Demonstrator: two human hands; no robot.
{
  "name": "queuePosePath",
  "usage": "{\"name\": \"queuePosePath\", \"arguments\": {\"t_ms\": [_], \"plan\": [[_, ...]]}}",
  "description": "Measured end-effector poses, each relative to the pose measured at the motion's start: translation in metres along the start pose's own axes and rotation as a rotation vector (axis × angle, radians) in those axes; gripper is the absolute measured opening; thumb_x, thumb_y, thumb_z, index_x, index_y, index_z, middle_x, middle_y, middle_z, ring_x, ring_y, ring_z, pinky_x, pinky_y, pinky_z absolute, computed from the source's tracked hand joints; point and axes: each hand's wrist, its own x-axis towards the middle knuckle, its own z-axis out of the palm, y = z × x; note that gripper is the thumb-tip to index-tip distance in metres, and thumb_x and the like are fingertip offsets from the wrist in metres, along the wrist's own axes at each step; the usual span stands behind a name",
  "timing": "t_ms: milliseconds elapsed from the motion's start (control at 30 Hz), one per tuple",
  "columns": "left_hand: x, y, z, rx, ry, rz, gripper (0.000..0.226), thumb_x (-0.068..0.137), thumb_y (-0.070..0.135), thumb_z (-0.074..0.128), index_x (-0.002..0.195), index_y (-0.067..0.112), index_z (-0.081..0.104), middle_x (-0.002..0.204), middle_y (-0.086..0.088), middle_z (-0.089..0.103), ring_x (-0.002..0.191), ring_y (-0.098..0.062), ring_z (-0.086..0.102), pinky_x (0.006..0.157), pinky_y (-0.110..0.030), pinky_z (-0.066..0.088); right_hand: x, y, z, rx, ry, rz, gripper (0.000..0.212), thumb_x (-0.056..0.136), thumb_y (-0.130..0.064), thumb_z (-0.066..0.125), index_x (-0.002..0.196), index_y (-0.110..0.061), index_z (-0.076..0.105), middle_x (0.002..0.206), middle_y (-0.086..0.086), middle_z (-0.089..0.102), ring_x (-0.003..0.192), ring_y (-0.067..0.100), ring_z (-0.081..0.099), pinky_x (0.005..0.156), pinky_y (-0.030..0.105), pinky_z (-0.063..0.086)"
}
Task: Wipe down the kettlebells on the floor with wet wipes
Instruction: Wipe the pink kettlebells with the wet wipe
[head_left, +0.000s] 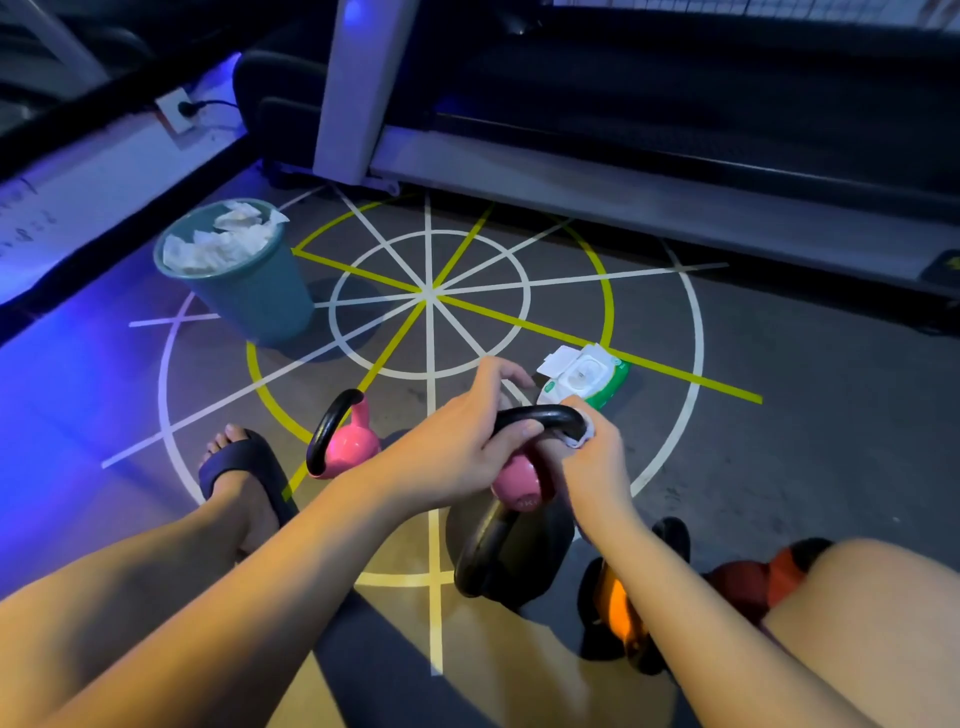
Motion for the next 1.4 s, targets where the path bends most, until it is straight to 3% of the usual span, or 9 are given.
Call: {"name": "queuePosePath", "arguments": {"t_ms": [133,300,400,567,700,900,1000,1200,1400], "plan": [[0.002,0.006,0.005,0.007,-0.004,-0.011,0.028,0.103,0.031,0.052,0.123,0.027,0.032,0.089,-0.001,0.062,0.084,-0.016,0.06,0.083,-0.044,0.049,0.0,0.001,0.003,0.252,0.038,0.114,0.02,0.066,-0.013,0.069,0.08,-0.003,0.059,0.071,0.004,0.058,0.071,0.016,0.053,0.063,0.029,0.046],[0.001,0.013,0.002,-0.083,-0.018,0.007,0.041,0.101,0.019,0.06,0.125,0.022,0.027,0.096,0.0,0.061,0.079,-0.005,0.057,0.078,-0.026,0.047,-0.003,-0.016,-0.015,-0.27,0.041,-0.181,0.028,0.069,0.005,0.067,0.065,-0.014,0.046,0.056,-0.007,0.04,0.059,0.013,0.032,0.051,0.024,0.027],[-0.003,0.011,-0.002,-0.094,-0.077,-0.002,0.054,0.097,0.016,0.066,0.132,0.025,0.026,0.098,0.005,0.057,0.082,0.0,0.056,0.079,-0.017,0.045,-0.007,-0.023,-0.019,-0.609,-0.018,-0.373,0.022,0.074,0.001,0.067,0.075,-0.011,0.049,0.063,-0.005,0.045,0.065,0.022,0.041,0.05,0.022,0.027],[-0.009,-0.009,0.002,0.077,-0.072,-0.062,0.031,0.097,0.033,0.066,0.118,0.025,0.045,0.101,0.009,0.059,0.1,-0.014,0.058,0.084,-0.029,0.042,-0.002,-0.013,-0.025,-0.622,0.097,-0.367,0.044,0.075,0.0,0.073,0.064,-0.025,0.039,0.06,-0.006,0.045,0.059,0.021,0.043,0.05,0.019,0.029],[-0.015,-0.01,0.023,0.002,0.016,-0.13,0.022,0.103,0.04,0.053,0.109,0.019,0.051,0.093,0.003,0.062,0.089,-0.016,0.061,0.074,-0.032,0.045,0.002,-0.019,-0.033,-0.735,0.062,-0.299,0.031,0.073,-0.003,0.07,0.066,-0.018,0.044,0.063,-0.005,0.049,0.066,0.025,0.05,0.051,0.028,0.031],[-0.01,-0.012,0.03,0.067,0.018,-0.172,0.011,0.105,0.024,0.047,0.111,0.017,0.041,0.085,-0.003,0.063,0.077,-0.022,0.062,0.059,-0.03,0.04,-0.014,-0.05,-0.006,-1.282,-0.058,-0.319,0.013,0.085,-0.014,0.054,0.09,-0.022,0.045,0.091,-0.003,0.057,0.088,0.035,0.061,0.064,0.034,0.039],[-0.007,-0.012,0.03,0.053,-0.007,-0.154,0.01,0.105,0.026,0.047,0.109,0.02,0.039,0.089,-0.005,0.067,0.081,-0.021,0.065,0.067,-0.035,0.047,-0.012,-0.042,-0.016,-1.229,-0.024,-0.32,0.015,0.084,-0.011,0.053,0.087,-0.02,0.043,0.086,-0.005,0.05,0.083,0.034,0.059,0.062,0.036,0.042],[-0.003,-0.013,0.024,0.015,0.003,-0.192,0.014,0.106,0.03,0.046,0.114,0.02,0.041,0.095,-0.006,0.067,0.087,-0.023,0.066,0.08,-0.044,0.054,-0.015,-0.031,-0.029,-0.731,0.076,-0.078,0.017,0.08,-0.003,0.061,0.072,-0.017,0.058,0.07,0.002,0.061,0.068,0.018,0.06,0.052,0.028,0.045],[-0.009,-0.028,0.017,-0.248,0.027,-0.355,0.044,0.1,0.034,0.06,0.128,0.028,0.027,0.107,-0.009,0.069,0.098,-0.021,0.068,0.09,-0.043,0.056,0.008,-0.052,-0.004,-0.856,0.001,-0.119,0.014,0.082,-0.015,0.056,0.068,-0.013,0.058,0.068,0.007,0.059,0.068,0.029,0.06,0.057,0.038,0.053]]}}
